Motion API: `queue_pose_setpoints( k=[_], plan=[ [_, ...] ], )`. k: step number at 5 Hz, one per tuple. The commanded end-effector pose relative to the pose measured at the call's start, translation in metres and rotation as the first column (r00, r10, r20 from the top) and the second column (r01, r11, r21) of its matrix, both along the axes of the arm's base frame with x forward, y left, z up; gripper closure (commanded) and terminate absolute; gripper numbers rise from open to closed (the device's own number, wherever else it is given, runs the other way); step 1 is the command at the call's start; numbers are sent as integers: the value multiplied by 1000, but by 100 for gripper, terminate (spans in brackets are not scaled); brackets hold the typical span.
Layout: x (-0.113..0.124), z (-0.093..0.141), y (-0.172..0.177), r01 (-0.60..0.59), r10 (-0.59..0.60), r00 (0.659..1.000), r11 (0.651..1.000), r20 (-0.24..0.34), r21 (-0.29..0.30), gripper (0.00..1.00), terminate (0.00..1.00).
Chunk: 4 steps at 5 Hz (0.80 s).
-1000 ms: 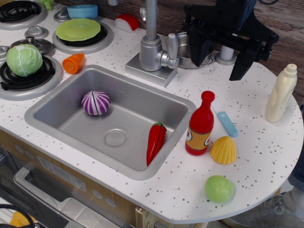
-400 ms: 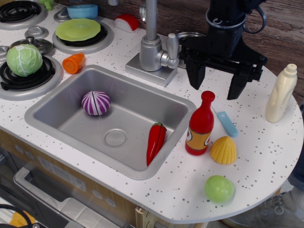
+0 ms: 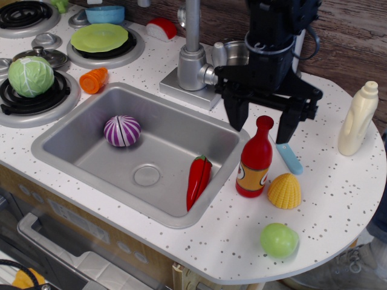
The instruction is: Put red bottle in sink
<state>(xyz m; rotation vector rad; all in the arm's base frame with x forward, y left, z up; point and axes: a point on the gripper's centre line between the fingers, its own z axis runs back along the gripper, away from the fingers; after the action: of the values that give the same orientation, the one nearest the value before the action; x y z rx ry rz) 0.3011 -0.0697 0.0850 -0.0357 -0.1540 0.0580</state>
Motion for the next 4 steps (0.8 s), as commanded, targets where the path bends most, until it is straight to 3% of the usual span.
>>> queue_pose_setpoints(
  k=[1, 3, 4],
  plan=[
    [1, 11, 4, 8, -8, 999, 1000, 36, 5, 100, 0],
    [-1, 26, 19, 37, -37, 999, 999, 20, 33, 100, 0],
    [-10, 47, 64, 118, -107, 991, 979, -74, 168, 100, 0]
  ],
)
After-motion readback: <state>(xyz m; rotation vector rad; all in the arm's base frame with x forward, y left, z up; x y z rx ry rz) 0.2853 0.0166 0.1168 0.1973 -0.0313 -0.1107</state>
